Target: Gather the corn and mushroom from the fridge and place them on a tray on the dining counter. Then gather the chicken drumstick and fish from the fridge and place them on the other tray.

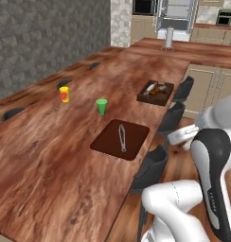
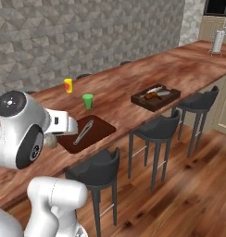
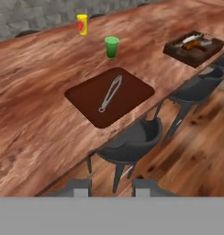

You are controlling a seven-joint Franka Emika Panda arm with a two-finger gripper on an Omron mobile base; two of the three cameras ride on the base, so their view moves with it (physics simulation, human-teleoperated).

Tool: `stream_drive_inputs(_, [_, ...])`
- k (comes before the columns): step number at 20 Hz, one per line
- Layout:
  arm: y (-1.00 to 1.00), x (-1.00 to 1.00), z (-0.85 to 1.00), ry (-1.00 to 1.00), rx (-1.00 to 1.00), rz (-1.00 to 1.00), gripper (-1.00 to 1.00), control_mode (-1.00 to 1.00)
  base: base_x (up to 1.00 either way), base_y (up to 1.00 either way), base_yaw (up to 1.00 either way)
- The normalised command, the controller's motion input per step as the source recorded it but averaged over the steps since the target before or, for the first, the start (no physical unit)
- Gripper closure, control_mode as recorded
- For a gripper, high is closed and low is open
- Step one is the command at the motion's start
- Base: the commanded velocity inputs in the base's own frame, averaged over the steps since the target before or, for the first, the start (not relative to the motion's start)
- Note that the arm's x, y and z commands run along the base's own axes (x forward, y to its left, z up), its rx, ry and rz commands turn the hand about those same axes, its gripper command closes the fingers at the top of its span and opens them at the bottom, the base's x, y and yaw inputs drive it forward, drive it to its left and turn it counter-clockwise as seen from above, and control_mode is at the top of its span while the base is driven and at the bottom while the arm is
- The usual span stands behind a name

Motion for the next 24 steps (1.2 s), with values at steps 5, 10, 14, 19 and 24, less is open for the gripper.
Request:
stream_drive_inputs(5, [0.01, 0.84, -0.50, 0.27, 0.00, 0.25, 1.00, -1.00, 0.00, 0.00, 0.00])
stream_drive_inputs(10, [0.14, 0.86, -0.34, 0.16, 0.00, 0.11, 1.00, -1.00, 0.00, 0.00, 0.00])
stream_drive_inputs(14, [0.46, 0.99, -0.43, 0.09, 0.00, 0.02, 1.00, -1.00, 0.00, 0.00, 0.00])
stream_drive_inputs(19, [0.35, 1.00, -0.53, 0.05, 0.00, 0.00, 1.00, -1.00, 0.00, 0.00, 0.00])
stream_drive_inputs(24, [0.18, 1.00, -0.66, 0.11, 0.00, 0.02, 1.00, -1.00, 0.00, 0.00, 0.00])
